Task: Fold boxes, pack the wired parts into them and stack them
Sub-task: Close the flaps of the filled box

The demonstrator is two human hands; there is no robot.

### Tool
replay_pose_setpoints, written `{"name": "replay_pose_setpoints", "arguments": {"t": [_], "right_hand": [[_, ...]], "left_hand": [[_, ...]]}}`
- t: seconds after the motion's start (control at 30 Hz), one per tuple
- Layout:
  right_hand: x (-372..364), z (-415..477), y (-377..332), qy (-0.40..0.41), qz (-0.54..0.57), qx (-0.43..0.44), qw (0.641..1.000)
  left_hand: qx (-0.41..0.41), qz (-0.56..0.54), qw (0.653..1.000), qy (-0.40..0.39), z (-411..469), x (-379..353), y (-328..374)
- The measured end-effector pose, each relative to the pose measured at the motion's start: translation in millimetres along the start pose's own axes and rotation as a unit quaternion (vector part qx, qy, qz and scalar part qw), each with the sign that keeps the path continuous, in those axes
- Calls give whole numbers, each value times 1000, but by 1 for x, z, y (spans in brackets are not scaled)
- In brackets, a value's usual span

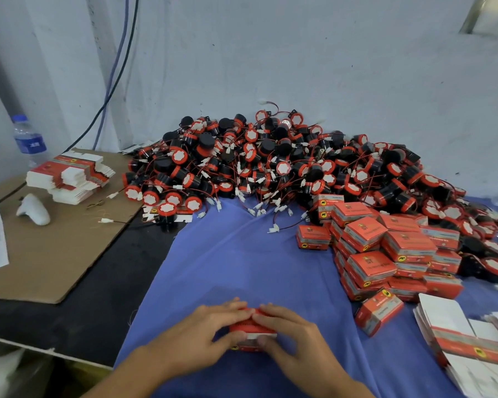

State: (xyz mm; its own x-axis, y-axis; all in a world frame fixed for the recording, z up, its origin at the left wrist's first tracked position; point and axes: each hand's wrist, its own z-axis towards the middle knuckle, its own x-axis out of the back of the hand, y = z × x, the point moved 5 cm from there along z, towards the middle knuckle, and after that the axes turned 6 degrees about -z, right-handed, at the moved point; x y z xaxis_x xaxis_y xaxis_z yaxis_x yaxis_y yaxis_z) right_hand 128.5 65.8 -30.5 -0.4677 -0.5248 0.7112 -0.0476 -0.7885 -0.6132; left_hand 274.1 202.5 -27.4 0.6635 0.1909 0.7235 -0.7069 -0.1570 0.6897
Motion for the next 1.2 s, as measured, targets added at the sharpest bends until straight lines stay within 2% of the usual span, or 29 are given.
{"name": "replay_pose_setpoints", "arguments": {"t": [0.23,0.4,0.47,0.53,0.6,0.67,0.77,0.83,0.93,1.0,1.07,1.1,1.17,1.2], "right_hand": [[-1,2,-2,4,-16,9,1000],[-3,-5,-3,-44,-51,31,997],[-4,-7,-4,-43,-67,36,996],[-6,-8,-4,-34,-39,19,998],[-8,-9,-2,-24,27,-15,999],[-12,-10,0,-19,89,-51,995],[-13,-9,0,-26,120,-84,989],[-12,-10,-2,-24,72,-55,996],[-8,-16,-8,-34,-61,16,997],[-4,-21,-15,-10,-184,74,980],[-6,-23,-25,-2,-242,91,966],[-6,-23,-27,2,-262,84,961],[-9,-24,-32,-7,-280,48,959],[-9,-26,-35,6,-287,30,957]], "left_hand": [[-16,101,995,-6,-1,-5,2],[-27,121,992,-18,-7,-9,6],[-57,202,977,24,-10,-8,10],[-71,254,964,42,-12,-5,16],[-81,245,965,42,-10,-5,14],[-59,166,984,-10,-8,-5,10],[-62,117,991,-9,-4,-1,11],[-48,145,988,-11,-6,-6,11],[-69,263,961,48,-11,-8,22],[-65,297,951,56,-17,-12,26],[-70,322,941,74,-21,-19,28],[-70,329,937,92,-22,-22,27],[-44,283,952,110,-20,-31,30],[3,220,973,71,-20,-30,26]]}}
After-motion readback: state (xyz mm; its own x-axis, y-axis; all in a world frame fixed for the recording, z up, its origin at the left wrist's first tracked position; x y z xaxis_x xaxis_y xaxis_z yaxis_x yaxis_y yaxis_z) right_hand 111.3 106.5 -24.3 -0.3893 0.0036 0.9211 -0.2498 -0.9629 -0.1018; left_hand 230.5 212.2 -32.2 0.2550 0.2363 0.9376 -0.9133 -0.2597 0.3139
